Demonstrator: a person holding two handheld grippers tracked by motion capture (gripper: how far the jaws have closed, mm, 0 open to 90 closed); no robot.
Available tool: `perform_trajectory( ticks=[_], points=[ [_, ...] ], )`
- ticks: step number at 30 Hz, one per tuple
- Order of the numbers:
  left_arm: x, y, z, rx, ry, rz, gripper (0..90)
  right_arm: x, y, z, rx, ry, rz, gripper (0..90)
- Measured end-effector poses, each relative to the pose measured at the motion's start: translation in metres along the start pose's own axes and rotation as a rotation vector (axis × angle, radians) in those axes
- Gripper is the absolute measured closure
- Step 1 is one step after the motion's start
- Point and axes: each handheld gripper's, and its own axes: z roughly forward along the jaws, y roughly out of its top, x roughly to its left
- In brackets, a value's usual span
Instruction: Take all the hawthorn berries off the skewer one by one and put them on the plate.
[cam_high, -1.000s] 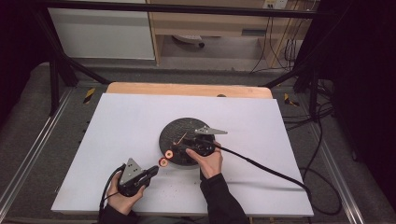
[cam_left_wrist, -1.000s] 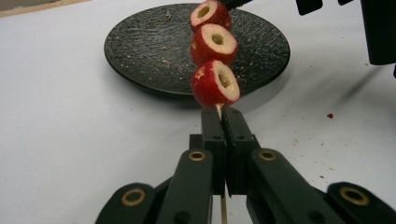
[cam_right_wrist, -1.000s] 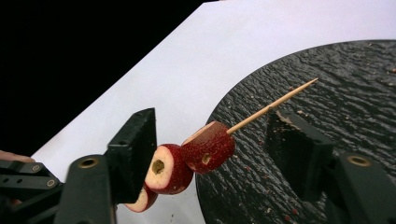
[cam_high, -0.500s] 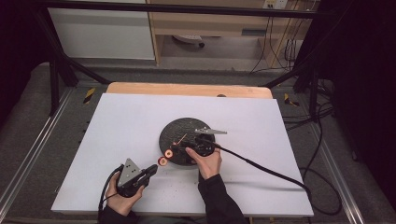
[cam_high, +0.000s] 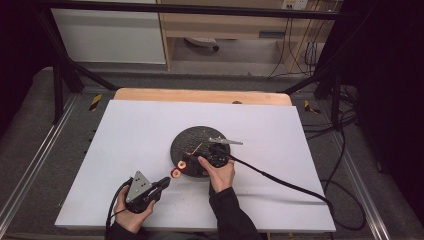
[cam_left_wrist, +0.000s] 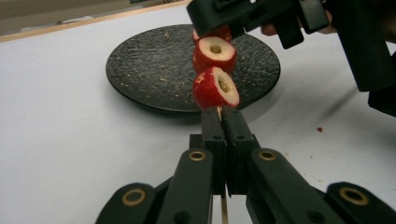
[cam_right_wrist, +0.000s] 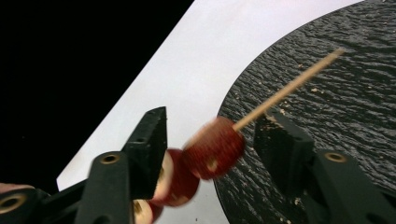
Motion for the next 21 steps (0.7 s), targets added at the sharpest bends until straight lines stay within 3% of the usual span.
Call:
perform_trajectory(
  ticks=[5, 15, 21],
  points=[
    [0.001, 0.0, 0.0, -0.005, -0.002, -0.008, 88.5, 0.001, -0.001, -0.001, -0.005, -0.001, -0.002, 60.2],
    [-0.001, 0.0, 0.0, -0.019, -0.005, -0.004, 88.5, 0.001, 0.002, -0.005, -0.006, 0.028, 0.017, 61.4],
    [-0.002, 0.001, -0.003, -0.03, -0.013, -0.003, 88.5, 0.0, 0.01, -0.012, -0.041, 0.008, 0.008, 61.3]
  ],
)
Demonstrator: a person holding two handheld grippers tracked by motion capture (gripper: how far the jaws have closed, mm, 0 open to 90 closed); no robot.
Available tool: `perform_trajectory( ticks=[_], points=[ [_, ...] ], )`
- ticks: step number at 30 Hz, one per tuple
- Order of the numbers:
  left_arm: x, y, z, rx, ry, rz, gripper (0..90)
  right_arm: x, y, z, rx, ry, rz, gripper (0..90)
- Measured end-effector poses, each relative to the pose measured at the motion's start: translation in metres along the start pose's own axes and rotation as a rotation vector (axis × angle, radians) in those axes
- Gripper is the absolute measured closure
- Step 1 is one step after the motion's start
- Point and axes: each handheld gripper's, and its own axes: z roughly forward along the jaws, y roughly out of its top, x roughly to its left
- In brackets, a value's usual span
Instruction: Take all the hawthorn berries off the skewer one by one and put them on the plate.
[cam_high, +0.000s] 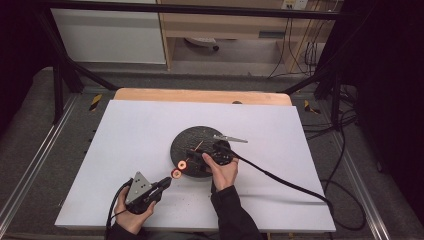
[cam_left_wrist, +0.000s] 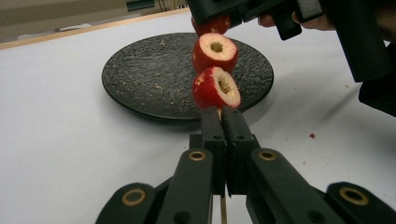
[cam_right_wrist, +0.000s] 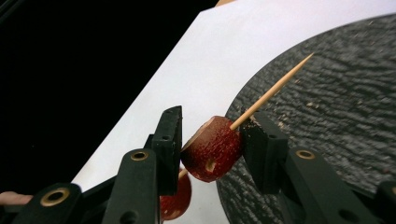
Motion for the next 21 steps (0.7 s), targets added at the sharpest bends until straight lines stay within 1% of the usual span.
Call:
perform_trajectory(
  ticks=[3, 6, 11, 15, 17, 21],
  points=[
    [0.0, 0.0, -0.001, -0.003, -0.01, -0.003, 88.5, -0.004, 0.007, -0.007, -0.034, -0.026, -0.008, 61.4],
    [-0.001, 0.001, -0.001, -0.009, -0.018, -0.001, 88.5, -0.009, 0.016, -0.014, -0.051, -0.048, -0.007, 61.3],
    [-0.001, 0.001, -0.001, -0.014, -0.027, 0.002, 88.5, -0.016, 0.031, -0.025, -0.078, -0.079, -0.029, 61.3],
    [0.0, 0.001, -0.002, -0.011, -0.027, -0.002, 88.5, -0.021, 0.041, -0.028, -0.097, -0.101, -0.061, 61.3],
    [0.001, 0.001, -0.002, -0.011, -0.023, -0.004, 88.5, -0.023, 0.046, -0.03, -0.104, -0.115, -0.068, 61.3],
    [0.006, 0.001, -0.004, -0.011, -0.011, -0.022, 88.5, -0.027, 0.052, -0.033, -0.113, -0.136, -0.085, 61.3]
  ],
)
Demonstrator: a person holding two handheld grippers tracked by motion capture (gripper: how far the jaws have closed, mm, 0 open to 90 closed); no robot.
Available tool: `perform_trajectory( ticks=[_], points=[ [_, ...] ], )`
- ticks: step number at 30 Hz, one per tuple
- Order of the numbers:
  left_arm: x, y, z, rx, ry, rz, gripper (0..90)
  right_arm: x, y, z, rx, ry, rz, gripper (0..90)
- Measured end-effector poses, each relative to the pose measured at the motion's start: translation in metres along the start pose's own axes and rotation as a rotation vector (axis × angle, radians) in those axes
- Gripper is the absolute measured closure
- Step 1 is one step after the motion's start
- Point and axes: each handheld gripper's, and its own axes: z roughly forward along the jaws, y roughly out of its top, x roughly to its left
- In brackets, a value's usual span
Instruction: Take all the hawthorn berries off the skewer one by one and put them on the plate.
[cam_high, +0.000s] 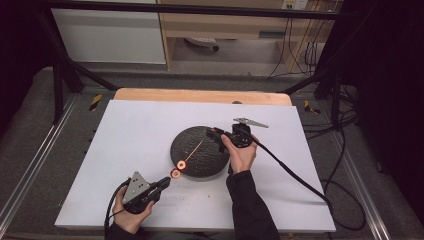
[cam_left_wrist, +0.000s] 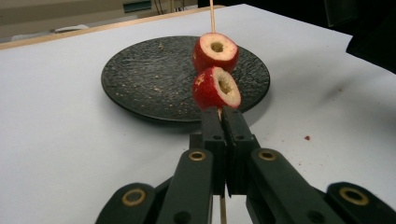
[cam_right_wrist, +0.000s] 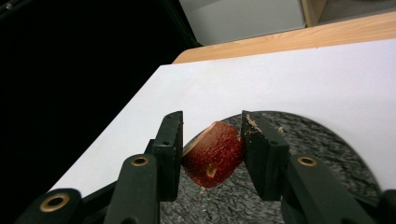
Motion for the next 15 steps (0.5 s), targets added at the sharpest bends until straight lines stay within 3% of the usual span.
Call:
perform_trajectory(
  ticks=[6, 15],
  points=[
    [0.008, 0.0, -0.001, 0.002, 0.013, -0.026, 88.4, -0.006, -0.011, 0.007, 0.045, -0.019, -0.022, 61.2],
    [0.015, -0.001, -0.002, 0.003, 0.023, -0.045, 88.5, -0.016, -0.04, 0.03, 0.165, -0.047, -0.031, 61.1]
  ],
)
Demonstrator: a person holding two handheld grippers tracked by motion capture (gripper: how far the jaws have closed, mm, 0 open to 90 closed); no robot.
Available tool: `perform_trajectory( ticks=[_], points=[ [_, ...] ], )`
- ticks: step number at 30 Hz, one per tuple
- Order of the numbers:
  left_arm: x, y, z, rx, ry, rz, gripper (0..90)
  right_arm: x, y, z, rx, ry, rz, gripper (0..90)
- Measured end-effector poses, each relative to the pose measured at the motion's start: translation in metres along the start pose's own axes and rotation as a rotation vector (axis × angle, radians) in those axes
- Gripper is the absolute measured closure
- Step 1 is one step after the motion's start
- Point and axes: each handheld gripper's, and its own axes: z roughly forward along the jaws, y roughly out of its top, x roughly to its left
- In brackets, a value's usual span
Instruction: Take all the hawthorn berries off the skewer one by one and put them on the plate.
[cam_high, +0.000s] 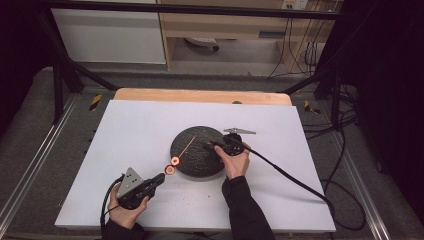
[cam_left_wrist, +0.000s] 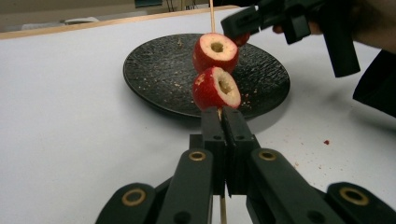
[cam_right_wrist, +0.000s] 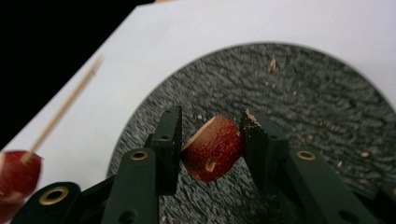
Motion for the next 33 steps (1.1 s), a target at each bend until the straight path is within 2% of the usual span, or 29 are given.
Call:
perform_trajectory(
  ticks=[7, 12, 18, 21, 26, 30, 33],
  points=[
    [0.001, 0.0, 0.001, 0.004, 0.004, -0.002, 88.4, -0.003, -0.014, 0.013, 0.059, -0.028, -0.023, 61.0],
    [0.001, -0.001, 0.001, 0.009, 0.004, -0.004, 88.4, -0.004, -0.018, 0.016, 0.08, -0.035, -0.031, 60.3],
    [0.001, -0.001, 0.002, 0.011, 0.003, -0.004, 88.4, -0.001, -0.016, 0.011, 0.066, -0.021, -0.063, 46.9],
    [0.0, -0.001, 0.001, 0.01, 0.002, -0.004, 88.4, 0.002, -0.012, 0.003, 0.037, -0.021, -0.097, 38.7],
    [-0.001, -0.001, 0.002, 0.009, 0.0, 0.0, 88.4, 0.01, -0.01, -0.011, -0.002, 0.03, -0.117, 22.4],
    [-0.003, -0.001, 0.003, 0.011, -0.005, 0.005, 88.4, 0.019, -0.013, -0.018, -0.012, 0.086, -0.131, 16.6],
    [-0.005, -0.001, 0.003, 0.013, -0.01, 0.011, 88.4, 0.024, -0.016, -0.022, -0.019, 0.128, -0.123, 15.6]
  ],
)
